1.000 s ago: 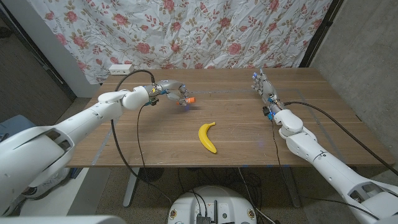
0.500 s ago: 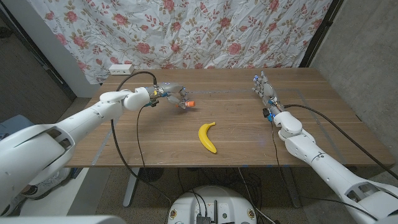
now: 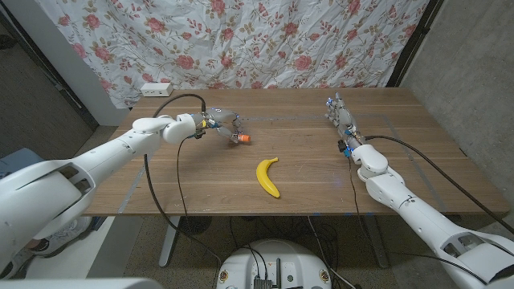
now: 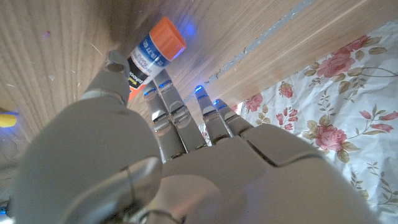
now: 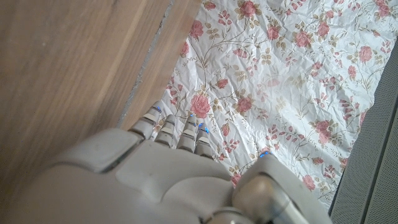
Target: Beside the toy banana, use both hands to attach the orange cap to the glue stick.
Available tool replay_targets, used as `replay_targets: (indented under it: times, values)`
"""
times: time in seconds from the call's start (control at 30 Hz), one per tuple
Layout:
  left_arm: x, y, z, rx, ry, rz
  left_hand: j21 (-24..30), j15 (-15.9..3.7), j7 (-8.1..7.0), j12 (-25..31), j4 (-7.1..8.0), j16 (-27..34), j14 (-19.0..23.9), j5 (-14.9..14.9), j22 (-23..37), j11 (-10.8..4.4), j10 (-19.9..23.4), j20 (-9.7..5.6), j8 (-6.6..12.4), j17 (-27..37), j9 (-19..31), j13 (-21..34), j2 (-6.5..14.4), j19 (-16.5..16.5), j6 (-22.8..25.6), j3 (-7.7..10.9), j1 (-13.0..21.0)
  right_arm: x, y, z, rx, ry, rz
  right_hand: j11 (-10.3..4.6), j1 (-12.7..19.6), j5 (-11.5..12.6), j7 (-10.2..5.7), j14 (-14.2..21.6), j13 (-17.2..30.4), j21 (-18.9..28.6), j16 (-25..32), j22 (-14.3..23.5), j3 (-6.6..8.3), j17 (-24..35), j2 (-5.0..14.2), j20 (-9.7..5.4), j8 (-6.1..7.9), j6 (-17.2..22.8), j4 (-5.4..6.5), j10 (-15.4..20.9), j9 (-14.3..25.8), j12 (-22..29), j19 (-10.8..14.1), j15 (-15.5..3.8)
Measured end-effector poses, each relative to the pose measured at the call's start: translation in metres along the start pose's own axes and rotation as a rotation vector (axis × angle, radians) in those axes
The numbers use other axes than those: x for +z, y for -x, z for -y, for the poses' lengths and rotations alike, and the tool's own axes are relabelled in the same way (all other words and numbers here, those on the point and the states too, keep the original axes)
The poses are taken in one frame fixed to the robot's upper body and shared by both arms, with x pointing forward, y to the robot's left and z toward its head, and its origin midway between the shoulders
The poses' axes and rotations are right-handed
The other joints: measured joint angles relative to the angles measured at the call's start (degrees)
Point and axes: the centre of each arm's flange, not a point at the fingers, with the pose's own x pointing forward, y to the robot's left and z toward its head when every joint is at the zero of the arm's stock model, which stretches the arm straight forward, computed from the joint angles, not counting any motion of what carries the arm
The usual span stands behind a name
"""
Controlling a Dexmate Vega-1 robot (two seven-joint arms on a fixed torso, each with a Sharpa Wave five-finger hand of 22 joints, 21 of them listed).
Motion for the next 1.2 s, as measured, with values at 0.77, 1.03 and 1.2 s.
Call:
replay_targets:
  times: [0.77, 1.03, 1.2]
  values:
    - [0.004, 0.001, 0.000, -0.006, -0.108, -0.047, 0.00, 0.20, -2.63, -0.22, 0.34, 0.00, -2.26, -0.04, 0.00, -0.03, -4.99, -0.01, 0.38, 0.00, 0.49, -0.13, -1.67, -3.51, -3.52, -1.75, -2.88, -0.010, -0.003, -0.003, -0.013, -0.024, 0.003, -0.41, 0.00, 0.23, -0.31, 0.23, 0.00, 0.00, 0.00, 0.00, 0.39, 0.01, 0.00, 0.01, 0.00, 0.92, 0.08, 0.41, 0.16, 0.00, 0.00, 0.24]
    - [0.006, 0.004, -0.002, 0.005, -0.132, -0.072, 0.00, 0.30, -2.84, -0.43, 0.40, 0.00, -4.03, 0.02, 0.00, -0.01, -9.30, -0.02, -0.02, 0.00, 0.39, -0.20, -4.36, -5.38, -8.23, -2.92, -3.60, -0.013, -0.003, -0.003, -0.018, -0.028, 0.003, -0.20, -0.42, 0.23, 0.00, 0.53, 0.00, 0.00, 0.00, 0.00, 0.39, 0.01, 0.41, 0.02, 0.41, 1.23, 0.08, 0.62, 0.15, -0.01, 0.00, -0.09]
    - [0.006, 0.006, -0.003, 0.001, -0.141, -0.095, 0.00, 0.25, -2.84, -0.43, 0.54, 0.00, -6.09, 0.02, 0.00, 0.01, -14.40, 0.07, -0.24, 0.00, 0.12, -0.20, -5.43, -6.89, -13.39, -3.54, -4.67, -0.014, -0.002, -0.003, -0.021, -0.031, 0.004, -0.20, -0.46, 0.23, -0.11, 0.53, 0.00, 0.00, 0.00, 0.00, 0.63, 0.02, 0.45, 0.02, 0.41, 1.34, 0.32, 0.62, 0.15, -0.01, 0.00, -0.10]
